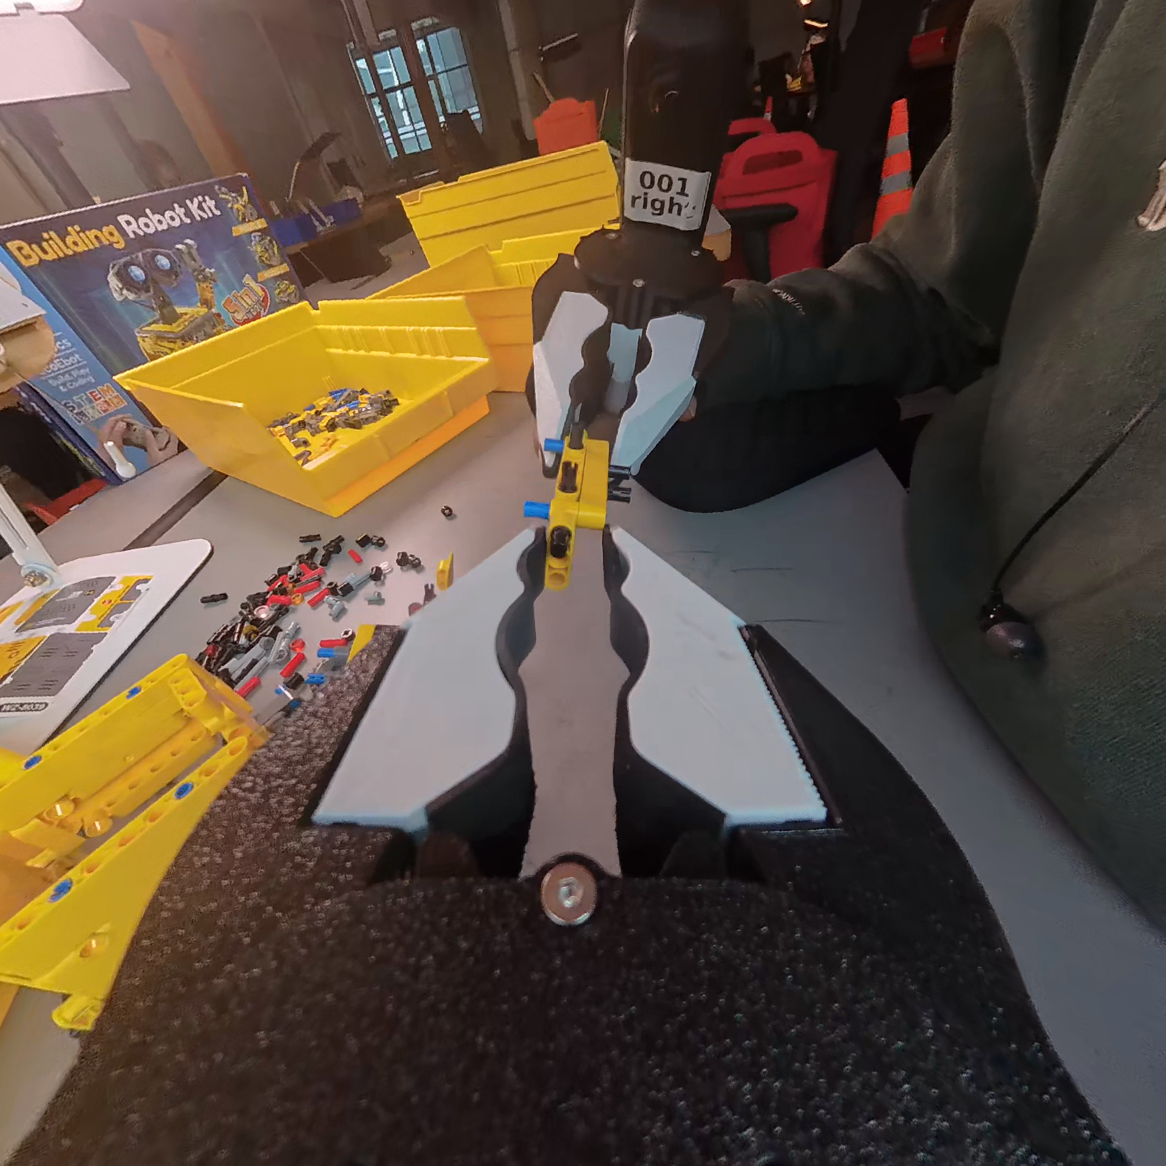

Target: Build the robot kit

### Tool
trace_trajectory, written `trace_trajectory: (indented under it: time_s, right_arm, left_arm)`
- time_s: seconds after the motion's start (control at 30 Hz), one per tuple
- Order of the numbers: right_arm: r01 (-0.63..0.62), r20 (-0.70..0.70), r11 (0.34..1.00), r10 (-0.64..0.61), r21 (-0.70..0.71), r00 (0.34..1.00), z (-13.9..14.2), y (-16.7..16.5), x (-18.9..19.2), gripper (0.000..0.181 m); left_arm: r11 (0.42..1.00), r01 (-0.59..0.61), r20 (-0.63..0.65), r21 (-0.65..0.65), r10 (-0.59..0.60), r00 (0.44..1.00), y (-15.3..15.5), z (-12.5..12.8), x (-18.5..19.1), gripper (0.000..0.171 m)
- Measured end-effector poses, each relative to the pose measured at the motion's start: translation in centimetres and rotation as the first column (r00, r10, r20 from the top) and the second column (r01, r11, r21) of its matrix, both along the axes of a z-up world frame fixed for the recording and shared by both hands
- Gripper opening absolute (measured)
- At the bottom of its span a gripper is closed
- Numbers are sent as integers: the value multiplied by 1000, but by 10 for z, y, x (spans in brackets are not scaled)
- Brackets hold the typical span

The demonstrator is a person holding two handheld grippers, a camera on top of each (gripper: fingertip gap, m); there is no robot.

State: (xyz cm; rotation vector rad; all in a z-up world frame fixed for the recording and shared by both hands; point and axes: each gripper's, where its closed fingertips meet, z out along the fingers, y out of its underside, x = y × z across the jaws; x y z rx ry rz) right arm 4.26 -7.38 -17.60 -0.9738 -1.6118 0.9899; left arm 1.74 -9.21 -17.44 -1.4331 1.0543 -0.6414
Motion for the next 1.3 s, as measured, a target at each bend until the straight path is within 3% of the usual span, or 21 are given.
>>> trace_trajectory:
  time_s: [0.33, 0.43, 0.6, 0.73, 0.9, 1.03, 1.13, 1.3]
  right_arm:
    - [46, 52, 998, -48, 31, 997, -12, 12, 1, 16]
    - [65, 48, 996, -68, 61, 997, -14, 14, -1, 16]
    - [122, 100, 950, -157, 287, 982, -34, 26, -4, 17]
    - [116, 148, 910, -188, 398, 971, -48, 28, -6, 17]
    - [95, 226, 900, -208, 426, 952, -65, 31, -4, 16]
    - [65, 318, 889, -229, 453, 920, -86, 35, 0, 14]
    - [57, 319, 899, -213, 435, 924, -85, 33, 0, 15]
    - [54, 332, 908, -206, 414, 921, -86, 34, 2, 15]
  left_arm:
    - [994, -81, -71, -76, 76, 995, 15, -18, -11, 8]
    - [995, -104, -114, -4, 103, 988, 17, -19, -12, 8]
    - [966, -168, -360, 198, 231, 904, 28, -42, -18, 8]
    - [959, -166, -488, 231, 262, 833, 32, -63, -23, 7]
    - [960, -166, -535, 225, 264, 803, 33, -72, -25, 7]
    - [961, -149, -611, 233, 264, 746, 32, -85, -29, 8]
    - [968, -127, -653, 215, 240, 718, 29, -95, -30, 10]
    - [974, -131, -637, 184, 220, 739, 26, -90, -35, 16]
